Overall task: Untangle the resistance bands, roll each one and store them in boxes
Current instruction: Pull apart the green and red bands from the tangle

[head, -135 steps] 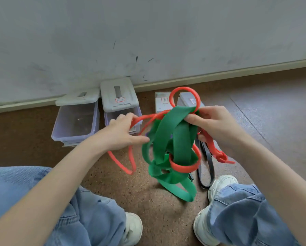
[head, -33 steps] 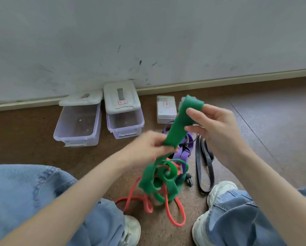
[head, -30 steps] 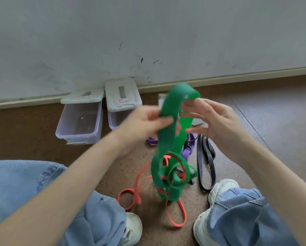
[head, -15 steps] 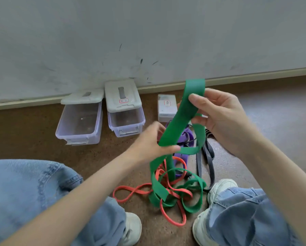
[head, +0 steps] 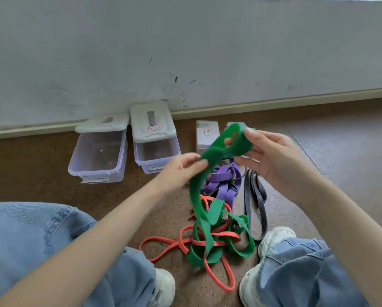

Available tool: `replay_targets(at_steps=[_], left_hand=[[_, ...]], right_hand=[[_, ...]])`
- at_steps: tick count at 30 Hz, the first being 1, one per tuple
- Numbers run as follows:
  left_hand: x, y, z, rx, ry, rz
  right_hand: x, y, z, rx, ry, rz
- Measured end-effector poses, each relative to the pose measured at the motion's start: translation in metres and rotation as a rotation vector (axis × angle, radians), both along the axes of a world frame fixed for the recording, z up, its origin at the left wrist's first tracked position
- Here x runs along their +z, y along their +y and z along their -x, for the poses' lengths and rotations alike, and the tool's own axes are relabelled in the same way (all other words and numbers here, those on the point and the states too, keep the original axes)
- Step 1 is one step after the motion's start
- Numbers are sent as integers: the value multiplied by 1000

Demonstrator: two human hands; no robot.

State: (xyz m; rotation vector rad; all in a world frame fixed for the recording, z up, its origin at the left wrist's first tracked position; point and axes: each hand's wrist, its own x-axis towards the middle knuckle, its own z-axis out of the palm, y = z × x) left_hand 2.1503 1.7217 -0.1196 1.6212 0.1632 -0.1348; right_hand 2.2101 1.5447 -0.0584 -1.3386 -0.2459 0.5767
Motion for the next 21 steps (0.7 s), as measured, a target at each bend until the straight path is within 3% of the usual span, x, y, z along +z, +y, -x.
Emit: replay_targets(at_steps=[3, 7, 9, 11, 14, 17, 19, 21], left_hand=[[13, 10, -4, 148, -67, -57], [22, -1, -1, 186, -100, -162], [25, -1, -3, 232, -101, -169], [30, 2, -6, 321, -37, -17], [36, 2, -7, 264, 42, 151], [37, -1, -6, 196, 71, 309], [34, 4, -6, 172, 56, 416], [28, 10, -2, 74, 59, 420]], right_hand=[[0, 9, 1, 7, -48, 59], [-10, 19, 6, -183, -9, 62], [-17, 13, 3, -263, -3, 238], [-26, 5, 5, -118, -94, 503], [-45, 14, 26, 407, -287, 659], [-55, 24, 29, 295, -589, 701], [-53, 26, 26, 221, -641, 672], [-48, 28, 24, 181, -567, 581]])
